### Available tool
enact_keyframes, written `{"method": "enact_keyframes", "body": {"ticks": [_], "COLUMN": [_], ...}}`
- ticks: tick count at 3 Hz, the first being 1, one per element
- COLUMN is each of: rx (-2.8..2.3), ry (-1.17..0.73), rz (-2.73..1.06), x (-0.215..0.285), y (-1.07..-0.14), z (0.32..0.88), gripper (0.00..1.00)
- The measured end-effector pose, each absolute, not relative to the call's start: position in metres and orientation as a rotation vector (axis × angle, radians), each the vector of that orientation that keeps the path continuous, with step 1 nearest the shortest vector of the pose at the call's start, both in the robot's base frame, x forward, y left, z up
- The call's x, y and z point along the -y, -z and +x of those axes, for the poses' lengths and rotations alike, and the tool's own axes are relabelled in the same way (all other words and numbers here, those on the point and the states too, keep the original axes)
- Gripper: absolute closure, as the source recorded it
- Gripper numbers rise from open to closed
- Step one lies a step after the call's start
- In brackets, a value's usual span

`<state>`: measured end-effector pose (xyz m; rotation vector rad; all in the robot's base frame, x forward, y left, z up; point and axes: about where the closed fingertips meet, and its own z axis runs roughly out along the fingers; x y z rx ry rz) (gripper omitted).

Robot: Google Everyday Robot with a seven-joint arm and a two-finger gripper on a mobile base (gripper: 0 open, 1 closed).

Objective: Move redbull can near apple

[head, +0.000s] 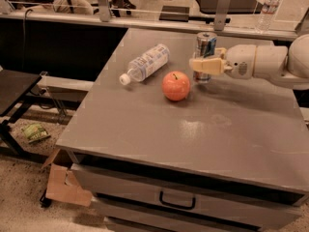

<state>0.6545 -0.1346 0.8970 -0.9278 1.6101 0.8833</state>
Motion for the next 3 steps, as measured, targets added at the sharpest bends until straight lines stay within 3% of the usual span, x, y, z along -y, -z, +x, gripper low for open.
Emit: {"method": "enact_keyframes", "body": {"ticks": [1, 3], "rx": [-1.587, -1.506], "ry": [-0.885, -0.736], "rz": [-0.937, -0.946], "x": [0.1223, 0.1260], "y": [-0.8874, -0.8804], "z": [0.6378, 0.6385], "gripper": [1.00, 0.56]}}
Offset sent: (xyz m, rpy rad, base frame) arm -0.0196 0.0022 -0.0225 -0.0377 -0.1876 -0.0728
